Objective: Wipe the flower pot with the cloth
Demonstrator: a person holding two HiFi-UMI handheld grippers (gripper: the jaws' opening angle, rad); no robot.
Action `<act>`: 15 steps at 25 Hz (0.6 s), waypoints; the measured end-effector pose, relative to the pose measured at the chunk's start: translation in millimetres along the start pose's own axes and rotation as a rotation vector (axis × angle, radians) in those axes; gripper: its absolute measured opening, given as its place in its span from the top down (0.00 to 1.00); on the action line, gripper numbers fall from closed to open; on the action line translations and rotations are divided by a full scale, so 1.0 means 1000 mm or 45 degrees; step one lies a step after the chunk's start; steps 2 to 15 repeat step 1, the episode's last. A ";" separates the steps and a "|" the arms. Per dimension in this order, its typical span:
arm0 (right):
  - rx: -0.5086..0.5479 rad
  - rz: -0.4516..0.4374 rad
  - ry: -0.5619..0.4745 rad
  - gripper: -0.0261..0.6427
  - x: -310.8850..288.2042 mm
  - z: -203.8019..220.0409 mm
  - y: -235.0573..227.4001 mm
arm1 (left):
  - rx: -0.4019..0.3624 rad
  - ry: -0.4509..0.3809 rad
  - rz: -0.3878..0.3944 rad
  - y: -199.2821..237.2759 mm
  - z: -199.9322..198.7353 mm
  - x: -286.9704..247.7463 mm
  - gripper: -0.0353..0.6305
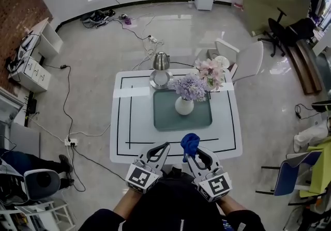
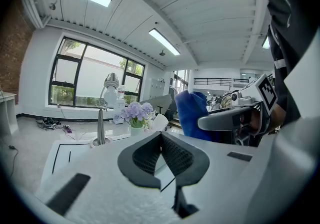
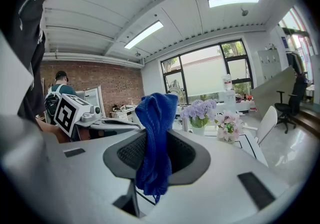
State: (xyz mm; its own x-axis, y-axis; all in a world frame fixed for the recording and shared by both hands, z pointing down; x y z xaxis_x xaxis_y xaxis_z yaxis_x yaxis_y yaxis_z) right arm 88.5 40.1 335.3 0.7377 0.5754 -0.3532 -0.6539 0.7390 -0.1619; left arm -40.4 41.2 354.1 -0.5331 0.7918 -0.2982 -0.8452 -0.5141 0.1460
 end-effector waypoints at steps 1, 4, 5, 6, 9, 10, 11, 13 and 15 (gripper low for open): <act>0.003 0.000 0.000 0.81 -0.002 -0.001 -0.001 | 0.005 -0.005 0.009 0.001 -0.001 -0.001 0.94; 0.003 0.000 0.000 0.81 -0.002 -0.001 -0.001 | 0.005 -0.005 0.009 0.001 -0.001 -0.001 0.94; 0.003 0.000 0.000 0.81 -0.002 -0.001 -0.001 | 0.005 -0.005 0.009 0.001 -0.001 -0.001 0.94; 0.003 0.000 0.000 0.81 -0.002 -0.001 -0.001 | 0.005 -0.005 0.009 0.001 -0.001 -0.001 0.94; 0.003 0.000 0.000 0.81 -0.002 -0.001 -0.001 | 0.005 -0.005 0.009 0.001 -0.001 -0.001 0.94; 0.003 0.000 0.000 0.81 -0.002 -0.001 -0.001 | 0.005 -0.005 0.009 0.001 -0.001 -0.001 0.94; 0.003 0.000 0.000 0.81 -0.002 -0.001 -0.001 | 0.005 -0.005 0.009 0.001 -0.001 -0.001 0.94; 0.003 0.000 0.000 0.81 -0.002 -0.001 -0.001 | 0.005 -0.005 0.009 0.001 -0.001 -0.001 0.94; 0.003 0.000 0.000 0.81 -0.002 -0.001 -0.001 | 0.005 -0.005 0.009 0.001 -0.001 -0.001 0.94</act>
Point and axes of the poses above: the fingertips, and each gripper's own axes: x backward along the fingers, y to its left, z out of its underside, the point moved 4 cm from there along x, backward along the fingers, and after that the axes turned 5 degrees about y, right-handed, at the moved point
